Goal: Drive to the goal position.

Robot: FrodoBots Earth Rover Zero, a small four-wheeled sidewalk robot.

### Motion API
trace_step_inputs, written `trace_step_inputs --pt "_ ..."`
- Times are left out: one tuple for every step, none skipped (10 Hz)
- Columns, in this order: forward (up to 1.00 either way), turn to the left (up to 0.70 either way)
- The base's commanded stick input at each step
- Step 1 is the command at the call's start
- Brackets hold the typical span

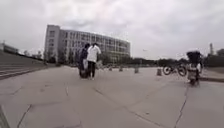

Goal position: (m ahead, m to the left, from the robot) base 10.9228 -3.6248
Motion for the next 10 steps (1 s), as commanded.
trace_step_inputs --pt "0.70 -0.14" --pt "0.70 -0.14" --pt "0.70 -0.14" --pt "0.70 -0.14" --pt "0.70 -0.14" --pt "0.70 -0.14" --pt "0.70 -0.14" --pt "0.70 -0.14" --pt "0.70 -0.14" --pt "0.70 -0.14"
